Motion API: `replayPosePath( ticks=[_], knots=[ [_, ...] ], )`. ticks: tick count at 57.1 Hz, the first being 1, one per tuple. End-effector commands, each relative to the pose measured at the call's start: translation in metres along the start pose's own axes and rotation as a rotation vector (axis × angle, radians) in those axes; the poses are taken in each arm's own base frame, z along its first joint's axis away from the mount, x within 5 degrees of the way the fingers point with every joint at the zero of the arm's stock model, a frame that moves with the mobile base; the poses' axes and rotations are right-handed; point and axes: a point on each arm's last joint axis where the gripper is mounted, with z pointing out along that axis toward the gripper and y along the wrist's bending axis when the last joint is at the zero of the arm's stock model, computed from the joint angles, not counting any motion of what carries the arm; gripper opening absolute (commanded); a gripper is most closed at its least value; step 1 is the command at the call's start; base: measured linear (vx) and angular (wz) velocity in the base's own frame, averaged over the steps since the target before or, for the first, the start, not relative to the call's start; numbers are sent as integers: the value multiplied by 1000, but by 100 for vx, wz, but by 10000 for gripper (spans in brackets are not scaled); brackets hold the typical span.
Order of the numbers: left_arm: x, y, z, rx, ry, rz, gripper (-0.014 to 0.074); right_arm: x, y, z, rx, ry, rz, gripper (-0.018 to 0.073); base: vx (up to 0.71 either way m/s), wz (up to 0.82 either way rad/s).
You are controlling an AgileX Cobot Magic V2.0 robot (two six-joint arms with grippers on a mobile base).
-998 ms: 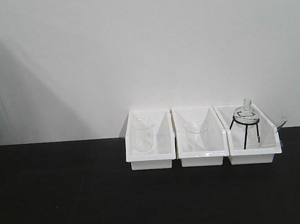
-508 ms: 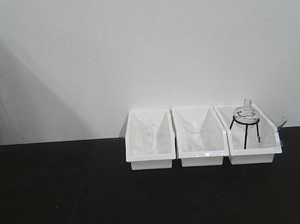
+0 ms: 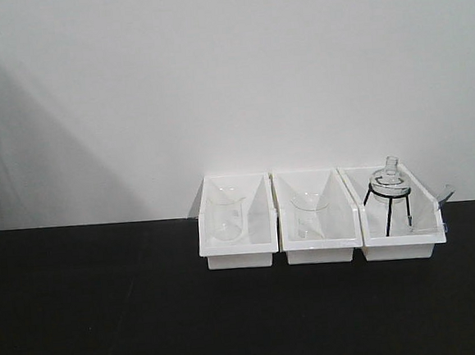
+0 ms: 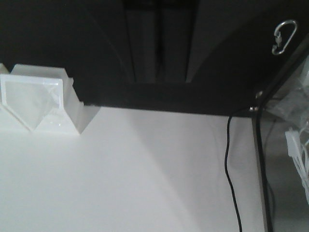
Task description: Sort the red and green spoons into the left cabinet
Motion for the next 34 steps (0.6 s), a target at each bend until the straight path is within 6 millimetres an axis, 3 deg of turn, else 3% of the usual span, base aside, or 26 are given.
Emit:
replayPosePath(
  ticks=[1,9,20,25,34],
  knots=[
    [-27,-3,20,5,-41,-14,-3,-24,-1,9,2,-60,-26,-3,0,0],
    [-35,-4,37,4,-31,-14,-3,-22,2,27,-20,-7,14,-3,0,0],
    [-31,-3,48,-1,1,24,36,-16,5,36,-43,54,46,17,0,0],
    [-29,-3,50,-2,13,48,87,-16,5,36,-46,63,50,62,0,0],
    [-30,-3,50,-1,2,52,227,-14,6,36,-49,81,57,235,0,0]
  ],
)
